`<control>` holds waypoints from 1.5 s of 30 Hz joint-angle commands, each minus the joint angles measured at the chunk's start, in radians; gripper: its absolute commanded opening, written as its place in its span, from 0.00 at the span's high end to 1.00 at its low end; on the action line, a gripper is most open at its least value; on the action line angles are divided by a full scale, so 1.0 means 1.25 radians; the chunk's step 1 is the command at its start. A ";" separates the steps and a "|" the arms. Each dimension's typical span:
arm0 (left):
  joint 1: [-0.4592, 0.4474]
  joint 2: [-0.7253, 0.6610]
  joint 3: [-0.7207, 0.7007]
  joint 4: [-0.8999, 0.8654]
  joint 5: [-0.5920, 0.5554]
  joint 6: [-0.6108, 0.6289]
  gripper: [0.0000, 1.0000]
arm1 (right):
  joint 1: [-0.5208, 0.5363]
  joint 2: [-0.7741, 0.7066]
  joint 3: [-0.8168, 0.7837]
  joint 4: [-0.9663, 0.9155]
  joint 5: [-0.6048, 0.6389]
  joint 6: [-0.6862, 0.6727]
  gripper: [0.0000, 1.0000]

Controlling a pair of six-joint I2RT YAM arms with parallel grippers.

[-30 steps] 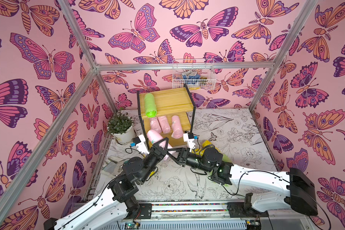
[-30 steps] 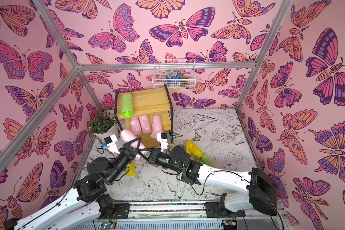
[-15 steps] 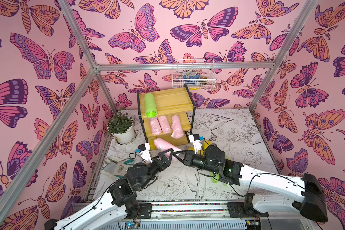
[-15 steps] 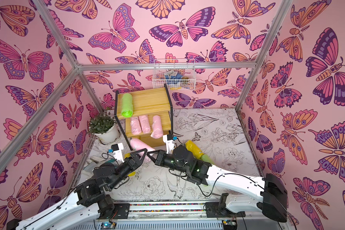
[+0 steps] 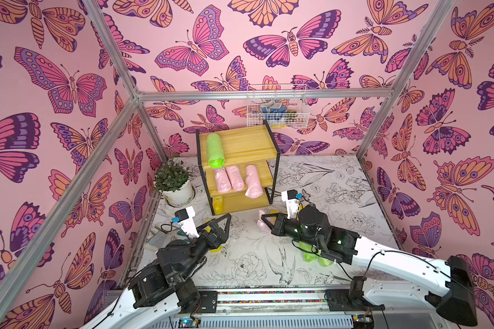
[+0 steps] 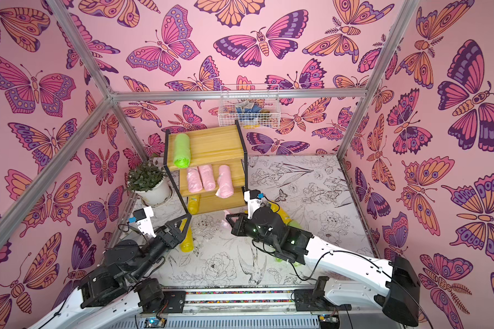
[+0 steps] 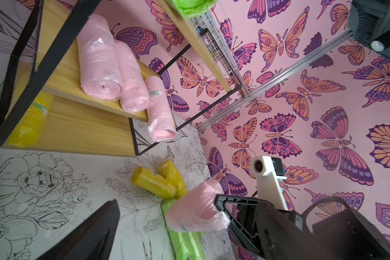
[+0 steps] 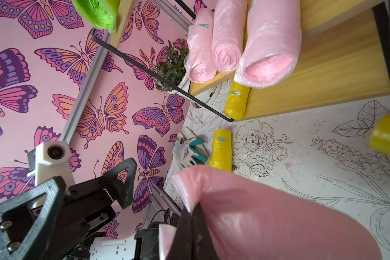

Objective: Sort the rolls of trash bags by color and place them on the shelf
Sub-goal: Pick up the roll of trash bags from the center of the board.

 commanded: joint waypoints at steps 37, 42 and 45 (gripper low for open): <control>-0.208 0.218 -0.130 0.339 -0.071 -0.944 0.00 | -0.014 -0.015 0.098 -0.008 0.022 -0.026 1.00; -0.227 0.329 -0.170 0.510 -0.115 -0.992 0.00 | -0.013 -0.018 0.105 -0.002 0.014 -0.019 1.00; -0.230 0.365 -0.175 0.543 -0.128 -1.005 0.00 | -0.014 -0.020 0.106 -0.003 0.011 -0.016 1.00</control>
